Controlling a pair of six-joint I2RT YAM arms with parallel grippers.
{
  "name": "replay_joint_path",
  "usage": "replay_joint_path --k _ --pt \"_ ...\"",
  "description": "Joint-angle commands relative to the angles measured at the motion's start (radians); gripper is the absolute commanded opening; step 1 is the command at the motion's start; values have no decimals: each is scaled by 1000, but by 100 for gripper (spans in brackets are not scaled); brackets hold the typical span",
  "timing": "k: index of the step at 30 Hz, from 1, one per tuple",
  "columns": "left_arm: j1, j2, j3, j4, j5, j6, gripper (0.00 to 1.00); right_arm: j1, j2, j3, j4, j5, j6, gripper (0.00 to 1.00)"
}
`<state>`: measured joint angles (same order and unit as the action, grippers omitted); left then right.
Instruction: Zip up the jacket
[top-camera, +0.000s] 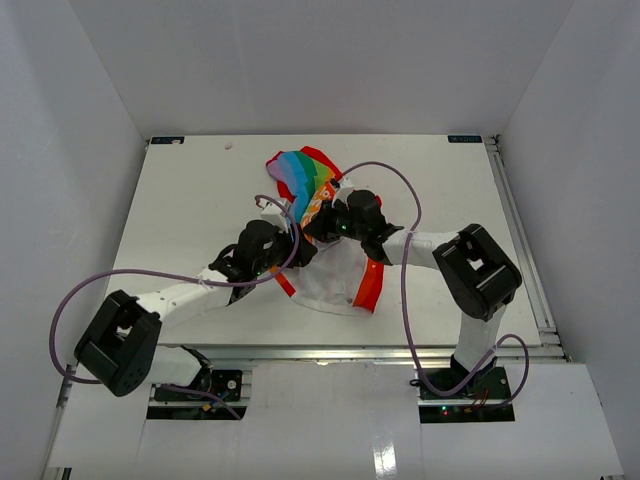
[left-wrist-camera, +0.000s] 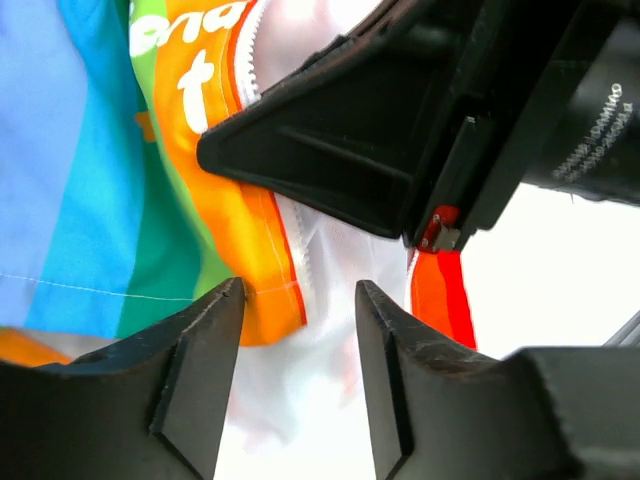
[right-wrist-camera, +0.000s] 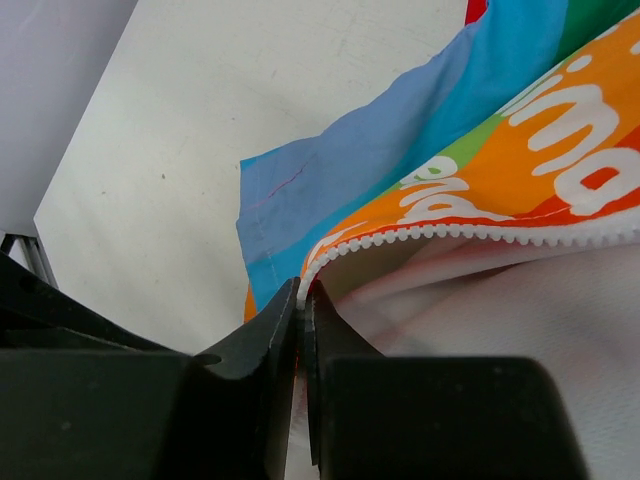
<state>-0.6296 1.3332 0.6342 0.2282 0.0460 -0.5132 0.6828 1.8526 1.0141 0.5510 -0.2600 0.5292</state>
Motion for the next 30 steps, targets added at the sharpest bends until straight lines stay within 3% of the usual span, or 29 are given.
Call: replay_joint_path --k 1,11,20,30 --pt "1 -96 71 -143 -31 47 66 -6 -64 40 73 -12 -55 8" --pt "1 -132 94 -277 -86 88 62 -8 -103 15 141 -111 0 8" --pt "1 -141 126 -288 -52 101 57 -9 -110 -2 197 -147 46 8" --pt "1 -117 177 -310 -11 99 40 -9 -114 -12 205 -144 58 8"
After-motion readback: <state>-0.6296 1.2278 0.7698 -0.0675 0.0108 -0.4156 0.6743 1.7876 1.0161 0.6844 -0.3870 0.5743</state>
